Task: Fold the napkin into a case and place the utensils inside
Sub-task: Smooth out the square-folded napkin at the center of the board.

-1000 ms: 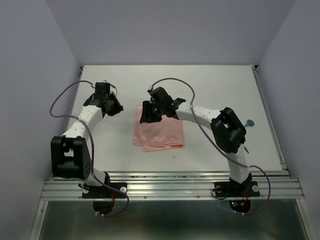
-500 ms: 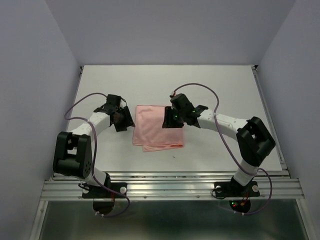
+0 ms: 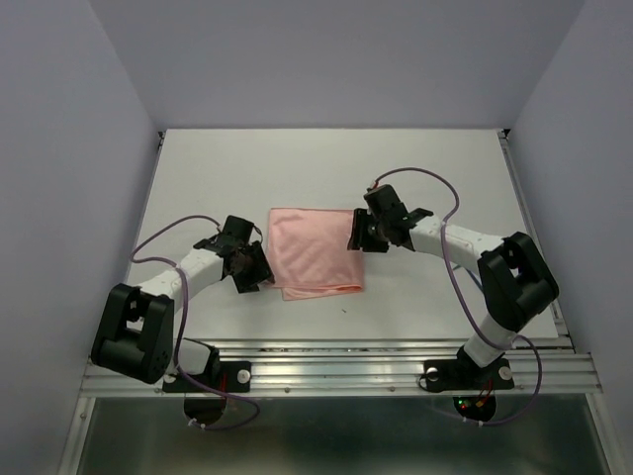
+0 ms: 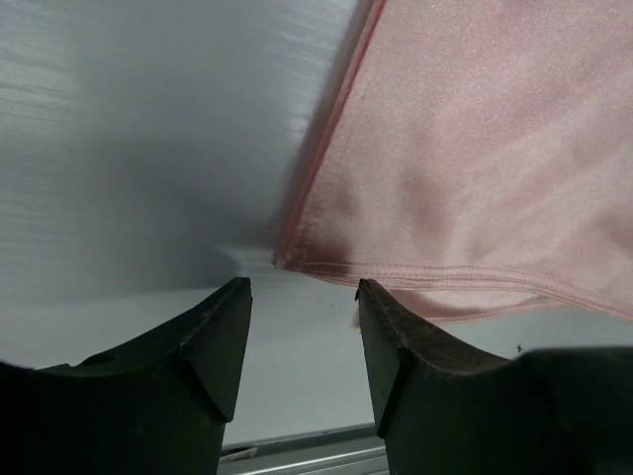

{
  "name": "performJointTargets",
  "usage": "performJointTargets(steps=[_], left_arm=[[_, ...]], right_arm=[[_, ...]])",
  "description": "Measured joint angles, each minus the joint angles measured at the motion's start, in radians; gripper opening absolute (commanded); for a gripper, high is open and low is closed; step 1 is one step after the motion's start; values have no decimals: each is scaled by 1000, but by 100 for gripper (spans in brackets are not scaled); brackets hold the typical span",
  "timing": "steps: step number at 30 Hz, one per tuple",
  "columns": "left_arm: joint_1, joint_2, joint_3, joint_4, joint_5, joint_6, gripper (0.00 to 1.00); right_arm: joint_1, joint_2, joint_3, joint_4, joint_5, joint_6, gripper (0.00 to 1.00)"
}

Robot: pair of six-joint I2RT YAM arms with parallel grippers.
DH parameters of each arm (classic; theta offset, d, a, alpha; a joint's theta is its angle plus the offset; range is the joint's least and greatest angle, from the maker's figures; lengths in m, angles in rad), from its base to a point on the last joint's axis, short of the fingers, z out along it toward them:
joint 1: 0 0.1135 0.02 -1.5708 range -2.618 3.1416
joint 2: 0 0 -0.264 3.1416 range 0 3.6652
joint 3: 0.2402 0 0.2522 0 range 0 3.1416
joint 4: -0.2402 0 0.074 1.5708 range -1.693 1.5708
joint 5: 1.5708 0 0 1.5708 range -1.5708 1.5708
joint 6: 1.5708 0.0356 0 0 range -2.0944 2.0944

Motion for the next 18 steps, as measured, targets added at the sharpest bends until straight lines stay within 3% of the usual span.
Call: performJointTargets(steps=[4,7,12,14,18], left_arm=[[-35,21,-3,19,1,-28,44],[-45,44,-2,35,-8,-40,41],[-45,45,-2,45,-39,-55,41],[-47,45,-2,48,-53,-61,48],[-52,40,-1,59,-76,-74,50]], right_arm=[[2,0,-1,0,-2,0,53],[1,0,-1,0,-1,0,53],[1,0,-2,0,-1,-1,53],[1,0,-2,0,-1,-1,53],[1,0,-2,0,-1,-1,53]])
